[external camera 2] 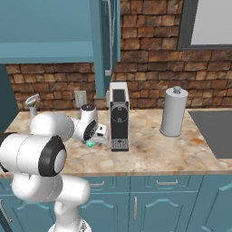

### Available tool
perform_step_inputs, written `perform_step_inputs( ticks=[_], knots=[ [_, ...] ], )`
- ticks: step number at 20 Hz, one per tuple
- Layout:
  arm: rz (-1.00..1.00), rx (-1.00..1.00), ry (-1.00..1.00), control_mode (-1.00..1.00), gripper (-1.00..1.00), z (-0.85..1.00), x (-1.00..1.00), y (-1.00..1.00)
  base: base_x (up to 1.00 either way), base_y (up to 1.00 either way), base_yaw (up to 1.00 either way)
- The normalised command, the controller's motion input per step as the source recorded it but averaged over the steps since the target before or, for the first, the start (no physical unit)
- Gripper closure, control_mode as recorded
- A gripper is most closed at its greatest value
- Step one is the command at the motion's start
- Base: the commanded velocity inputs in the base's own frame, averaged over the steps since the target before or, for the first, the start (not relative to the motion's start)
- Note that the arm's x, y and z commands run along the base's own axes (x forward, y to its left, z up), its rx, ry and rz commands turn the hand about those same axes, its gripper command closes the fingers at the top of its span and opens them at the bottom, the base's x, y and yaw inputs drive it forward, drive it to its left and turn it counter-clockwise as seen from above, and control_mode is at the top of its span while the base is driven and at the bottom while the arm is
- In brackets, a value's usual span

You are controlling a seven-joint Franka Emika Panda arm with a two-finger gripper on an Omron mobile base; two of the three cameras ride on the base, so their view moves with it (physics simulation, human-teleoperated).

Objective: Move the mug from next to the sink to the open cabinet. Then, move the bowl with the pear to the fridge to clear the area for faucet cleaning.

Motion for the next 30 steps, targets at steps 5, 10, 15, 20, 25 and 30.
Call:
perform_step_inputs(
  ticks=[5, 10, 15, 20, 25, 30],
  knots=[
    [0.00, 0.00, -0.06, -1.00, -1.00, -0.15, 0.17, 0.00, 0.00, 0.00, 0.00],
    [0.00, 0.00, -0.01, -1.00, -1.00, -0.04, -0.06, 0.04, 0.00, 0.00, 0.00],
    [0.00, 0.00, -0.06, -1.00, -1.00, 0.00, -0.08, 0.07, 0.00, 0.00, 0.00],
    [0.00, 0.00, -0.06, -1.00, -1.00, 0.00, 0.00, 0.02, 0.00, 0.00, 0.00],
    [0.00, 0.00, -0.03, -1.00, -1.00, 0.00, -0.01, 0.01, 0.00, 0.00, 0.00],
    [0.00, -0.01, 0.00, -1.00, -1.00, 0.00, 0.00, 0.09, 0.00, 0.00, 0.00]
  ],
)
